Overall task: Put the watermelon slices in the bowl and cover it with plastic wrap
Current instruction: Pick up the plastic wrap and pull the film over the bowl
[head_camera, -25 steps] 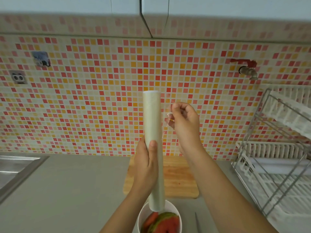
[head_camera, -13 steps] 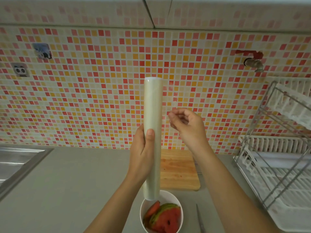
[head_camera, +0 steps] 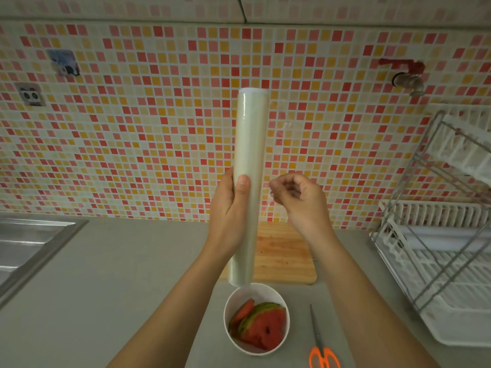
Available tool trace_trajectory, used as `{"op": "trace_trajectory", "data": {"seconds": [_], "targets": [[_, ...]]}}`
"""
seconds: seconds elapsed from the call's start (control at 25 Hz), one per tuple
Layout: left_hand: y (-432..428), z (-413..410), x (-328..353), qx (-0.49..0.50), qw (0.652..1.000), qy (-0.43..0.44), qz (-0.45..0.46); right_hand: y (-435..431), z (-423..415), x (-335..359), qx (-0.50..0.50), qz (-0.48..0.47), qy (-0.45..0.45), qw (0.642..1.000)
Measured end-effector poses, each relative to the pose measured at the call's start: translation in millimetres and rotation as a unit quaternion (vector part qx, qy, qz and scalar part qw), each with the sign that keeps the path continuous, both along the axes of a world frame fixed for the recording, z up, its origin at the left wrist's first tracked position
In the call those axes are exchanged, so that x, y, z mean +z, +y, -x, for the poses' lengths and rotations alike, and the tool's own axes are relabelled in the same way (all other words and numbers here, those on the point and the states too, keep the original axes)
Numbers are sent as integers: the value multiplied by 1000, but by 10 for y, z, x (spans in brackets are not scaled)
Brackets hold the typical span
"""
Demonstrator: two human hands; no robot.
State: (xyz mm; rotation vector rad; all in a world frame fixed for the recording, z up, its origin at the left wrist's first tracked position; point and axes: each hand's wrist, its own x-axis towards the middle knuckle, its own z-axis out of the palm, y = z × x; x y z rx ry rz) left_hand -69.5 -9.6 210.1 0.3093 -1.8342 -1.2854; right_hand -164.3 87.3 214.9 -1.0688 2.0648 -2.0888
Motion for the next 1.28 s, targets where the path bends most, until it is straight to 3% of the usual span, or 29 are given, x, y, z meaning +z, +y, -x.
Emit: {"op": "trace_trajectory", "data": {"seconds": [0.12, 0.24, 0.44, 0.56, 0.72, 0.84, 1.04, 1.28], "targets": [[-25, 33, -16, 1, 1000, 2, -6, 59, -97, -135, 20, -15, -47, 999], [-45, 44, -14, 0, 1000, 8, -1, 91, -174, -268, 43, -88, -4, 995], [-66, 52, -19, 1, 1000, 6, -4, 130, -116, -272, -6, -105, -2, 994], [-59, 67, -27, 1, 1000, 19, -4, 149, -197, -330, 25, -106, -45, 993], [-88, 88, -2, 0, 1000, 25, -10, 168, -262, -426, 30, -165, 14, 986], [-117, 92, 13, -8, 1000, 28, -12, 181, -205, -450, 5, -167, 39, 985], [-123, 108, -8, -4, 999, 22, -29, 220, -262, -591, 65, -153, -36, 985], [-152, 126, 15, -7, 999, 23, -24, 270, -243, -701, 73, -175, 10, 982]]}}
